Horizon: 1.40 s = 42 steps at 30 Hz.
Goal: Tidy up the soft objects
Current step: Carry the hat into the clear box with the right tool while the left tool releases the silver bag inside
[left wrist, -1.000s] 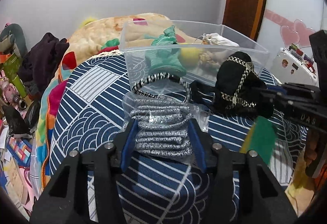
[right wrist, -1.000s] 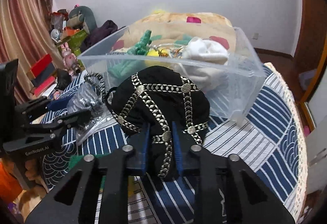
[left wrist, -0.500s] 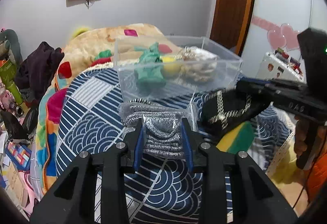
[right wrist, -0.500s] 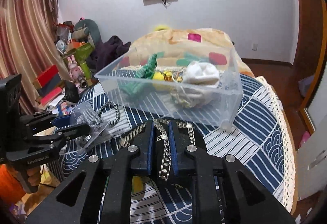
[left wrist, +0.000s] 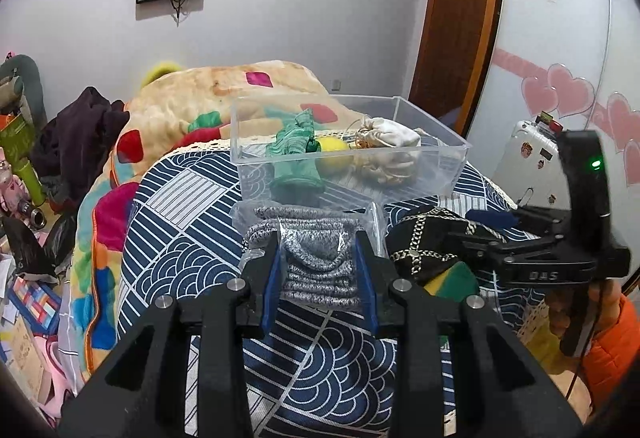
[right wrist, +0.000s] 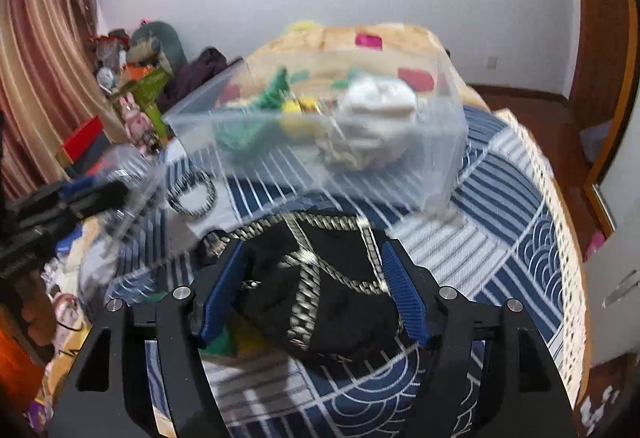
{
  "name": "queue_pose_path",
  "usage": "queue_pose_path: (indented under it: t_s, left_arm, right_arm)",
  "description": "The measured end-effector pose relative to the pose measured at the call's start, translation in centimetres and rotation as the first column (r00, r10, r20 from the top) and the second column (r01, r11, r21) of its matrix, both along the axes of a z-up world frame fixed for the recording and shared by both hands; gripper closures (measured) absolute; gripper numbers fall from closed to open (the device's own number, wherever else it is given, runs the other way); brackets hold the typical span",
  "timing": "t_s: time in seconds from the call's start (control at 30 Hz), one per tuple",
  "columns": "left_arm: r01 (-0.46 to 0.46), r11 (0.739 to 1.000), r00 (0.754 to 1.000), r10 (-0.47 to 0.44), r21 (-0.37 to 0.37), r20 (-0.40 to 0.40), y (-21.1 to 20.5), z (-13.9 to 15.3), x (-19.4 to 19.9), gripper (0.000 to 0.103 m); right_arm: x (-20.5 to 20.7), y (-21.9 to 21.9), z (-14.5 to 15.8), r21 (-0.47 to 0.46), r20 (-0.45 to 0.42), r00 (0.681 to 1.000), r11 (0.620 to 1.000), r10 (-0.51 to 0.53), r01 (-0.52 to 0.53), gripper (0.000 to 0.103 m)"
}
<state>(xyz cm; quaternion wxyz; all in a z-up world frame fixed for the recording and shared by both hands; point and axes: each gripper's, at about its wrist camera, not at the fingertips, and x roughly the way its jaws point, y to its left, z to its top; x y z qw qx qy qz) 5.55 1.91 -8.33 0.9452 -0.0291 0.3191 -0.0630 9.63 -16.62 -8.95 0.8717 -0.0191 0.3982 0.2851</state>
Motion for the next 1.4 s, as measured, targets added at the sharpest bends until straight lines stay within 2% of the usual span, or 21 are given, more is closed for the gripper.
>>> queue_pose_path:
  t_s: [0.1, 0.17, 0.23, 0.53, 0.73, 0.9, 1.2, 1.3, 1.4]
  left_arm:
    - [-0.003, 1.0, 1.0, 0.003, -0.003, -0.002, 0.1, 0.0, 0.1, 0.07]
    - [-0.01, 1.0, 1.0, 0.01, -0.004, 0.001, 0.2, 0.0, 0.1, 0.07]
    - [-0.016, 1.0, 1.0, 0.016, -0.008, 0.005, 0.4, 0.2, 0.1, 0.07]
    - [-0.047, 0.999, 0.998, 0.048, -0.022, 0.046, 1.6, 1.9, 0.8, 0.07]
    - [-0.055, 0.998, 0.994, 0.056, -0.009, 0.091, 1.6, 3.5, 1.8, 0.07]
    - [-0.051, 0.999, 0.992, 0.052, -0.006, 0.112, 1.3, 4.5, 3.6, 0.07]
    - [-0.024, 1.0, 0.996, 0.026, -0.019, 0.088, 0.0, 4.4, 8.0, 0.07]
    - [0.009, 0.999, 0.999, -0.008, -0.041, 0.047, -0.5, 3.7, 9.7, 0.07]
    - [0.017, 1.0, 1.0, -0.016, -0.013, 0.022, -1.3, 3.0, 11.1, 0.07]
  right_arm:
    - [0.8, -0.5, -1.5, 0.003, -0.047, 0.999, 1.0, -0.015, 0.015, 0.055]
    - [0.6, -0.8, -1.4, 0.006, -0.031, 0.999, 1.0, -0.016, 0.016, 0.065]
    - [0.5, -1.1, -1.2, 0.012, -0.023, 0.999, 1.0, -0.025, 0.025, 0.09]
    - [-0.4, -3.0, 2.0, 0.093, 0.054, 0.996, 0.993, -0.074, 0.069, 0.09]
    - [-1.0, -4.3, 5.4, 0.147, 0.142, 0.986, 0.987, -0.086, 0.065, 0.09]
    - [-0.4, -3.6, 8.1, 0.177, 0.226, 0.969, 0.982, -0.101, 0.061, 0.09]
    - [2.6, -1.1, 10.1, 0.183, 0.32, 0.937, 0.98, -0.139, 0.083, 0.09]
    - [3.6, -0.3, 9.9, 0.183, 0.318, 0.938, 0.98, -0.134, 0.078, 0.09]
    - [4.8, -0.1, 9.3, 0.199, 0.282, 0.951, 0.977, -0.127, 0.072, 0.09]
